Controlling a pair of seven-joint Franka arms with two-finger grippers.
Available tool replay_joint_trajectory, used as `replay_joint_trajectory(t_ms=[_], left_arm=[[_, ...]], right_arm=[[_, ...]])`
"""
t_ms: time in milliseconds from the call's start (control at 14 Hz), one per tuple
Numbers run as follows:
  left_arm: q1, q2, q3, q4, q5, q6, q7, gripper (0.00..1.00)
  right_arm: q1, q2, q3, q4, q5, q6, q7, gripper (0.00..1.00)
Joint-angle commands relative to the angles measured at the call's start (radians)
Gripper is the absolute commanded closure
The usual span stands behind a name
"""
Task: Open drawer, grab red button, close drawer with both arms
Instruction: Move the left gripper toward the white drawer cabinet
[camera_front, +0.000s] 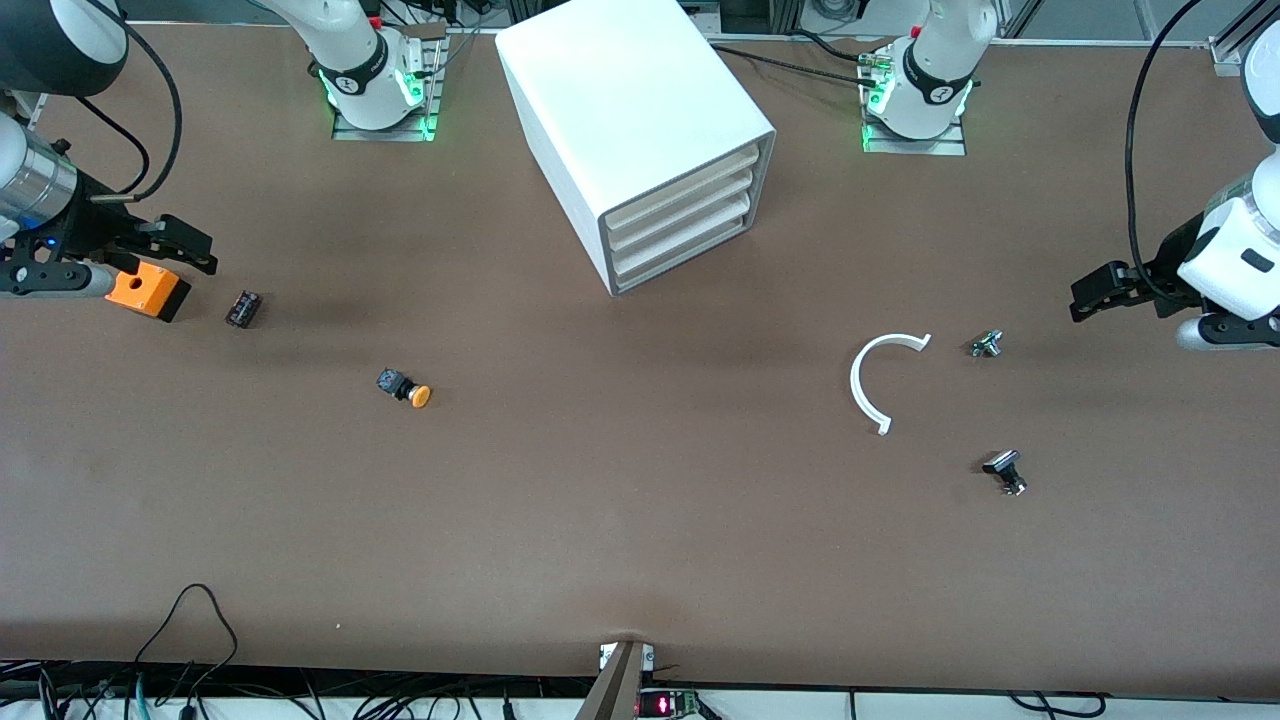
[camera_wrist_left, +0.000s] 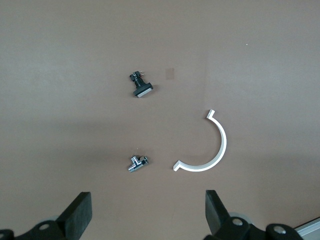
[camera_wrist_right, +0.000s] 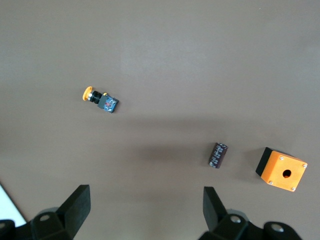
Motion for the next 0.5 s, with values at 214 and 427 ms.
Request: replay_joint_trajectory(t_ms=[214, 427], left_arm=[[0.005, 0.022, -0.002, 0.030, -0.003, 0.029, 0.003, 0.00], [0.009, 0.020, -0.002, 0.030, -0.004, 0.028, 0.005, 0.00]], right_arm=[[0.001, -0.078, 0.006, -0.073, -0.020, 0.032, 0.003, 0.00], [0.001, -0.077, 0.006, -0.069, -0.020, 0.027, 0.002, 0.00]])
